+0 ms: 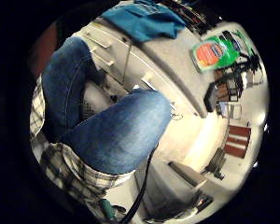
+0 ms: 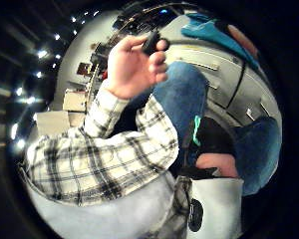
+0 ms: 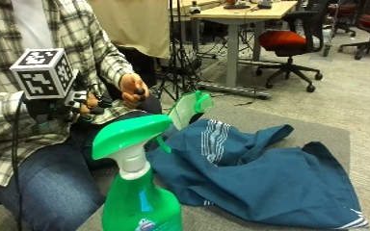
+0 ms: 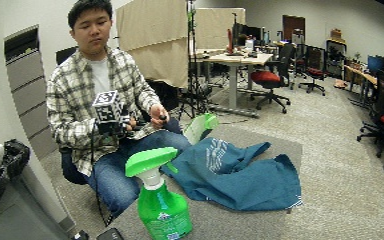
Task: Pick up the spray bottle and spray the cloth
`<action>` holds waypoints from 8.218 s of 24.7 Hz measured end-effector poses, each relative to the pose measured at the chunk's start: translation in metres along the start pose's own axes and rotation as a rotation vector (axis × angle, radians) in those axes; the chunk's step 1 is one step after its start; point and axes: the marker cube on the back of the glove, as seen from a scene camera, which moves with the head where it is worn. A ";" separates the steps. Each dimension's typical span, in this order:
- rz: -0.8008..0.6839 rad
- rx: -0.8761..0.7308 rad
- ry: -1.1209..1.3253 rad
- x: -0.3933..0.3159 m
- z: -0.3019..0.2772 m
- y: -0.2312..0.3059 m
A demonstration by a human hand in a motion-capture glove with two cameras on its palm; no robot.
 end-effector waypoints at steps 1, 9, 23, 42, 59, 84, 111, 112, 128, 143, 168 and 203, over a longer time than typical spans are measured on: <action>0.038 0.012 0.000 0.008 -0.003 -0.001; 0.251 0.095 -0.053 0.076 -0.026 -0.017; 0.457 0.287 -0.158 0.176 -0.066 -0.052; 0.630 0.690 -0.320 0.286 -0.100 -0.135; 0.542 0.975 -0.543 0.316 -0.114 -0.177; 0.613 1.202 -0.521 0.324 -0.132 -0.196; 0.495 1.098 -0.429 0.295 -0.144 -0.206; 0.486 1.098 -0.420 0.293 -0.146 -0.207; 0.282 0.958 -0.224 0.230 -0.179 -0.243; 0.103 0.631 0.007 0.178 -0.161 -0.309; -0.205 0.240 0.476 0.109 -0.080 -0.358; -0.024 0.508 0.070 0.111 -0.129 -0.353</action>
